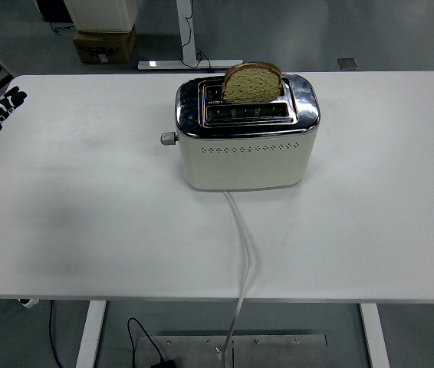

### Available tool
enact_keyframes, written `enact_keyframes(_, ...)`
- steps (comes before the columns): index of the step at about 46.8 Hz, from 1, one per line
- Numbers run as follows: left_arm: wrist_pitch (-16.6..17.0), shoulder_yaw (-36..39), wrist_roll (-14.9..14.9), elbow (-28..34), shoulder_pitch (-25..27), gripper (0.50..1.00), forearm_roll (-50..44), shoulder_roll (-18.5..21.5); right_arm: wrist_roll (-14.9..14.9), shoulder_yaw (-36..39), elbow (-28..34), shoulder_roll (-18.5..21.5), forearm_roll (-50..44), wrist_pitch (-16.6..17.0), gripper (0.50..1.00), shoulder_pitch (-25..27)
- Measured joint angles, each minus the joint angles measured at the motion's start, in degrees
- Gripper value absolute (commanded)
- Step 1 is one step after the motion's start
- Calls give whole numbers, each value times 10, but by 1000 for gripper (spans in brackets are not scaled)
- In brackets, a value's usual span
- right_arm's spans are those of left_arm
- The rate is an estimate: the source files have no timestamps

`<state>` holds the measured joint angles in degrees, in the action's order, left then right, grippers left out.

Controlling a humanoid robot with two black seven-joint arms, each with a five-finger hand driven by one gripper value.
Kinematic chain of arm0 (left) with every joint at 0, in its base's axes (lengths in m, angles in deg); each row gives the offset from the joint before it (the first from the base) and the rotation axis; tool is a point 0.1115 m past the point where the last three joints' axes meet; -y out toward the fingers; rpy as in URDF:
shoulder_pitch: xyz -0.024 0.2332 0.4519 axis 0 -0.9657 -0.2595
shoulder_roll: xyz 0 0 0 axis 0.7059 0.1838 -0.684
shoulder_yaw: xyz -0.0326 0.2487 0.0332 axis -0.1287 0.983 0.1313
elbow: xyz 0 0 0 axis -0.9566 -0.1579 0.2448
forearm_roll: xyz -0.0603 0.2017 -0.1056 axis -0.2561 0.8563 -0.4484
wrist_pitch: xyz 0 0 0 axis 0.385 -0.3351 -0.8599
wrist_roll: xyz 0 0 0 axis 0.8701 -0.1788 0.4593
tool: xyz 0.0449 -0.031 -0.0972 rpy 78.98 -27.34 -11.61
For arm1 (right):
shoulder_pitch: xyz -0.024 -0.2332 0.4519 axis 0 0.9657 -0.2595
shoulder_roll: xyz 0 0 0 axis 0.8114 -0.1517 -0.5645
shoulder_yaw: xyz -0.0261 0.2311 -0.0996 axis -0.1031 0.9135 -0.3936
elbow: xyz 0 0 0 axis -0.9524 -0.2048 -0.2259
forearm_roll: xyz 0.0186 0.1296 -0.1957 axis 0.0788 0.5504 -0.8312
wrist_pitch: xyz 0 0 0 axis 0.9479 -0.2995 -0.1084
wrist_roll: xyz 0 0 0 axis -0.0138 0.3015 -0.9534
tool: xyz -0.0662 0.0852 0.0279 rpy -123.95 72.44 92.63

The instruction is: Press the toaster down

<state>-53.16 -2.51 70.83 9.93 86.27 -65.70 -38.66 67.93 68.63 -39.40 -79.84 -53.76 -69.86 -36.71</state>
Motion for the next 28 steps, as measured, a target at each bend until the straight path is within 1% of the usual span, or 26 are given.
enact_keyframes(28, 3, -1, 0, 0, -1, 1000, 0, 1, 0, 0, 0, 0, 1, 0, 998, 0)
